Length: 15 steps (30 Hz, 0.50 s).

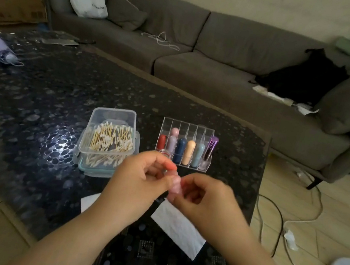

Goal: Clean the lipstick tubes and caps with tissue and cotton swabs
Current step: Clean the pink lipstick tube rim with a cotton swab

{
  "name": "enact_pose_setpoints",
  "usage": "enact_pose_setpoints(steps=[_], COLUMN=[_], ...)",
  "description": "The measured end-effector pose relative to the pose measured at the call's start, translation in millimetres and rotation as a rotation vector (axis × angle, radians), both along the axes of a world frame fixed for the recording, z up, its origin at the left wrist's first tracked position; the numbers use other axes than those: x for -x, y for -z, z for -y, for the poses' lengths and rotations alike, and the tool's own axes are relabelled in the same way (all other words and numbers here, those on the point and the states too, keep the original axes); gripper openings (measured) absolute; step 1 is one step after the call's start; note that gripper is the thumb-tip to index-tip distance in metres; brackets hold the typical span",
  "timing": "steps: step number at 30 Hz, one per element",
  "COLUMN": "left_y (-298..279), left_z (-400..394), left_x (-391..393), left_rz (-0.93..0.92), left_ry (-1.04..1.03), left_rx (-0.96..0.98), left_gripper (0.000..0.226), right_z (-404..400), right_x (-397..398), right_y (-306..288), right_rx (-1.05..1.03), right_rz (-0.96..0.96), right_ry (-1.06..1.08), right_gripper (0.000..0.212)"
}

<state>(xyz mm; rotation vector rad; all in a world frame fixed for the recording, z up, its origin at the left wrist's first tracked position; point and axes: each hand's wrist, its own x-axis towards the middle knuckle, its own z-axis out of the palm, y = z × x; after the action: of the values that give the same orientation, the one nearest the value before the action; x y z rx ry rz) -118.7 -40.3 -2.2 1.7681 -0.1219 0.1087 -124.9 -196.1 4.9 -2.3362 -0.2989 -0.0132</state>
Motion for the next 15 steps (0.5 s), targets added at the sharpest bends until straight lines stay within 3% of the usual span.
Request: enact_pose_setpoints(steps=[3, 8, 15], left_y=[-1, -20, -43], left_z=[-5, -23, -45], left_x=[2, -15, -74], left_rz=[0.014, 0.193, 0.254], left_ry=[-0.031, -0.104, -0.032], left_rx=[-0.065, -0.419, -0.854], left_gripper=[0.012, 0.011, 0.03], right_z=[-9, -10, -19], right_x=[-2, -26, -116], right_y=[3, -13, -61], right_rx=[-0.065, -0.022, 0.022], right_rz=[-0.025, 0.016, 0.027], right_ry=[-0.012, 0.122, 0.143], right_gripper=[0.015, 0.004, 0.02])
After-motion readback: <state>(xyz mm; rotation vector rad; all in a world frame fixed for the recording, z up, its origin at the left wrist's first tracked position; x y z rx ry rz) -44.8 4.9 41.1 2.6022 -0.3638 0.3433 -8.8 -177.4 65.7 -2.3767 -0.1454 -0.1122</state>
